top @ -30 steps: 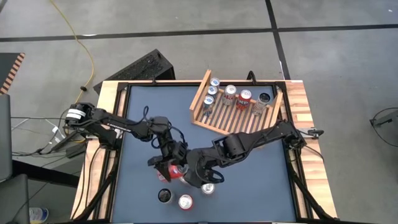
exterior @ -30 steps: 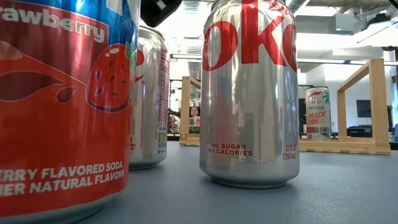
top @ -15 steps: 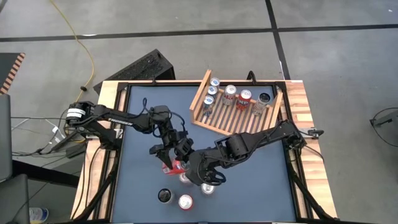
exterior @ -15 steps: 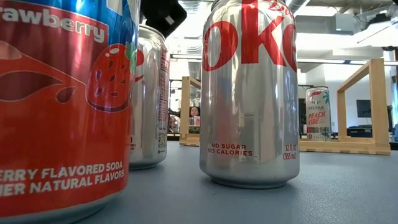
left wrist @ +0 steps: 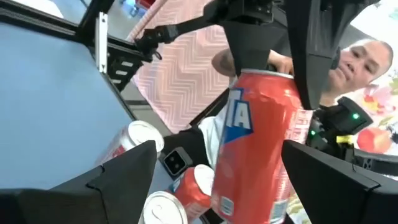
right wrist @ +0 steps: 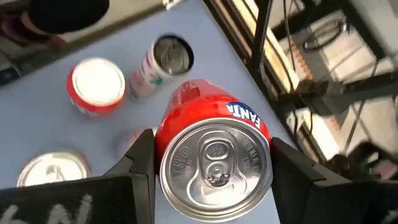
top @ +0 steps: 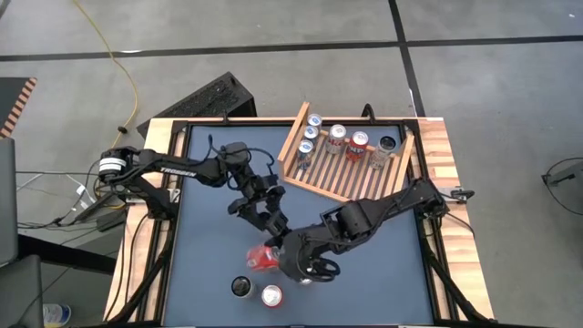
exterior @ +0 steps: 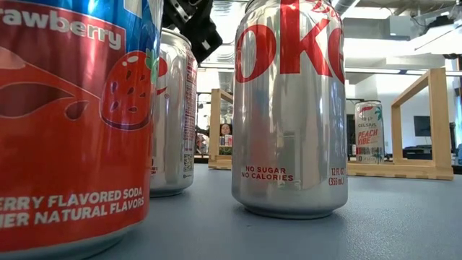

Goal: Place canned beverage on shelf
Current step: Put the top red soda can aligned with the other red soda can on the shelf

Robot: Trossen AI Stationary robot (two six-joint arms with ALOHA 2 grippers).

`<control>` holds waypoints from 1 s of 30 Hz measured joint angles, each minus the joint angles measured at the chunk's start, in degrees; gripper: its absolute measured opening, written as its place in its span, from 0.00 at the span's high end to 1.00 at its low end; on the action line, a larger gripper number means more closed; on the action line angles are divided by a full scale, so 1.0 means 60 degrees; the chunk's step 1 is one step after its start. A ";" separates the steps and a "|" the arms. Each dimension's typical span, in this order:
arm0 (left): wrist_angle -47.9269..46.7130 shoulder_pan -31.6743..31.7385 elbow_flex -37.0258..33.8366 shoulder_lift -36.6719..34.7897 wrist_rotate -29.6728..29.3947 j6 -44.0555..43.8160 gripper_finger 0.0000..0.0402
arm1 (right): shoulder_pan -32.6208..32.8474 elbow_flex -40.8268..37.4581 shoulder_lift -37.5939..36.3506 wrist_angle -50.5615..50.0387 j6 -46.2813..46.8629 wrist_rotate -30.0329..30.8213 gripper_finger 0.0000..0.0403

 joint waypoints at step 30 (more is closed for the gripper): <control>-0.0977 0.0067 -0.0066 -0.3676 -0.0509 -0.0092 0.17 | -0.5856 -0.3920 -0.4449 -0.5026 0.6669 -0.0057 0.52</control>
